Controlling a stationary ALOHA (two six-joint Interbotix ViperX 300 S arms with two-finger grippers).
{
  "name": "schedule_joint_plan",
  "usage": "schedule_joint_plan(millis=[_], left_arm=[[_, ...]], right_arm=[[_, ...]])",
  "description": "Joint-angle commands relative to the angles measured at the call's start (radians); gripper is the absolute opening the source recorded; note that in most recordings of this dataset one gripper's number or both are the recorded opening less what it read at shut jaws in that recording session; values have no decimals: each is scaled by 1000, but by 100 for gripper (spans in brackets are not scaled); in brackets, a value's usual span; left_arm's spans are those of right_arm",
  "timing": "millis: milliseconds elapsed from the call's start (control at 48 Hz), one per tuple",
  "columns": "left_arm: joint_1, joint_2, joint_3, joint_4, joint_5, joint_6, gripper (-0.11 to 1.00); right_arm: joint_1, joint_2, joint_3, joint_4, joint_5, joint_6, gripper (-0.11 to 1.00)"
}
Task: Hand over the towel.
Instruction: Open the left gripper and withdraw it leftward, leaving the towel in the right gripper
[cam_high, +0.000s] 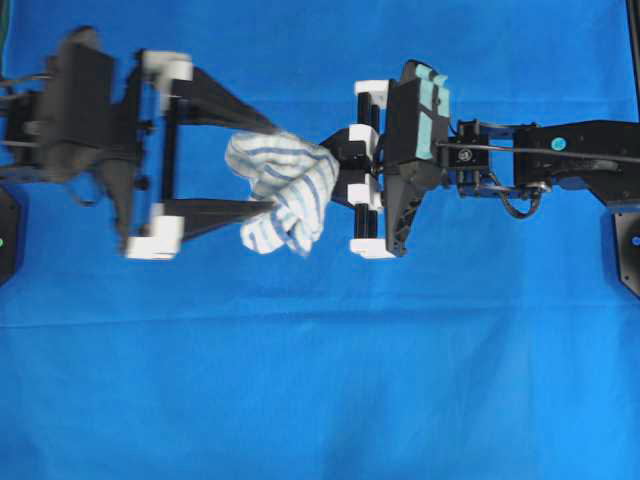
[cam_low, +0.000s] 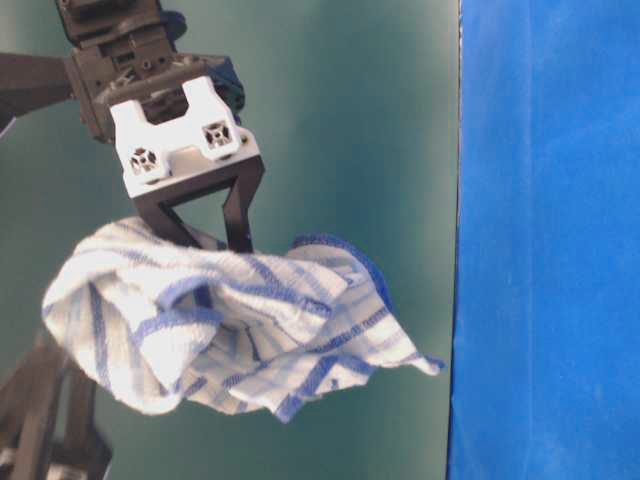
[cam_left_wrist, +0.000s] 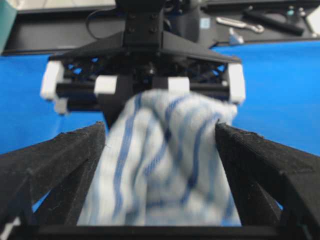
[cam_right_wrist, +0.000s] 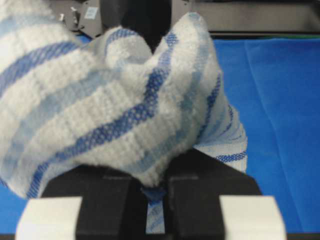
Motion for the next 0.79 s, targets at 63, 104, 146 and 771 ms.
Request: schedule_joint_plan(millis=[63, 104, 146, 771], left_arm=[[0, -110, 48, -2, 3, -2, 93], [0, -137, 63, -2, 9, -2, 93], [0, -161, 78, -2, 17, -2, 93], [0, -242, 138, -2, 35, -2, 93]], right_arm=[[-2, -31, -6, -2, -5, 3, 6], [-2, -31, -6, -2, -5, 3, 6], [-2, -31, -6, -2, -5, 3, 6], [-2, -26, -12, 3, 103, 11, 6]])
